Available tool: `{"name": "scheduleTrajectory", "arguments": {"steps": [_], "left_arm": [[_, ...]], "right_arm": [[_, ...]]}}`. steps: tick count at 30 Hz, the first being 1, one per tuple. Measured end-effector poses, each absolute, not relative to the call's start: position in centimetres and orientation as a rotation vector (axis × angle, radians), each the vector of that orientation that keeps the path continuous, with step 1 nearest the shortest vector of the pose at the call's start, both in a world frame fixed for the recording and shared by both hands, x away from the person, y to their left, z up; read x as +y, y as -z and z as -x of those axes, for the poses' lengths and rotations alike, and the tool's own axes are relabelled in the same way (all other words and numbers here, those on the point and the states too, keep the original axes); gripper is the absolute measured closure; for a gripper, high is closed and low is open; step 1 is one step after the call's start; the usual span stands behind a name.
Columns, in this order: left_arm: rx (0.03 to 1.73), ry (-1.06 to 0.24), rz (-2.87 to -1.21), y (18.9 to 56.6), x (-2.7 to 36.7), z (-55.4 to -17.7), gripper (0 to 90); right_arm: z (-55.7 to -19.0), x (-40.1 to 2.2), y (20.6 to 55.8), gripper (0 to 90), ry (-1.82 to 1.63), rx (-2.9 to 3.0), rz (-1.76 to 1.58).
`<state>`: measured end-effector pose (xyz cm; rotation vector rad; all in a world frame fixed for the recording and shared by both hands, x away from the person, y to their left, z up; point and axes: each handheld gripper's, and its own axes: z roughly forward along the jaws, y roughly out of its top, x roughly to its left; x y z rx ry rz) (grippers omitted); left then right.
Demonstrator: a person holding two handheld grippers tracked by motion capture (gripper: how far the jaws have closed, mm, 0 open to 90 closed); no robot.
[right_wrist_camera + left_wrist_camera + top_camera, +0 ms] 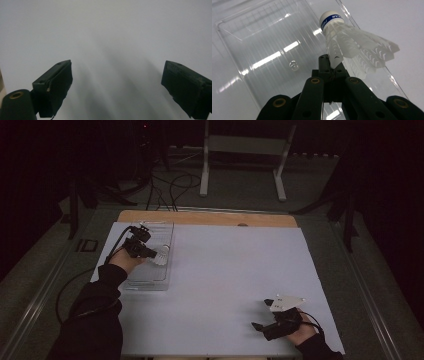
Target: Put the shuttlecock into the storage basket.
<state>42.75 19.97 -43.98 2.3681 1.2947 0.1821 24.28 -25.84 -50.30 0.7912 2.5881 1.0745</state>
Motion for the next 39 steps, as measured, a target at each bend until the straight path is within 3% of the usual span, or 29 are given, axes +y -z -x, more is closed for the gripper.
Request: {"name": "scheduleTrajectory", "arguments": {"steps": [7,10,13,19,23,39], "left_arm": [[1.283,-0.156,-2.407,44.4,19.6,-42.6,87.2],[1.277,-0.142,-2.438,44.5,19.2,-42.6,80.4],[1.302,-0.172,-2.461,44.5,18.8,-42.5,55.1],[1.331,-0.207,-2.418,43.3,18.3,-42.1,13.2],[1.300,-0.200,-2.393,42.6,18.4,-41.9,1.2],[1.165,-0.211,-2.418,41.6,17.1,-40.6,0.0]], "right_arm": [[-24.3,-25.8,50.3,9.8,-1.072,2.593,-0.789],[-24.3,-25.8,50.3,9.8,-1.070,2.595,-0.788],[-24.3,-25.8,50.4,9.8,-1.065,2.595,-0.791],[-24.3,-25.8,50.3,9.8,-1.060,2.596,-0.791],[-24.3,-25.8,50.4,9.8,-1.059,2.597,-0.792],[-24.3,-25.9,50.3,9.8,-1.064,2.591,-0.797]]}}
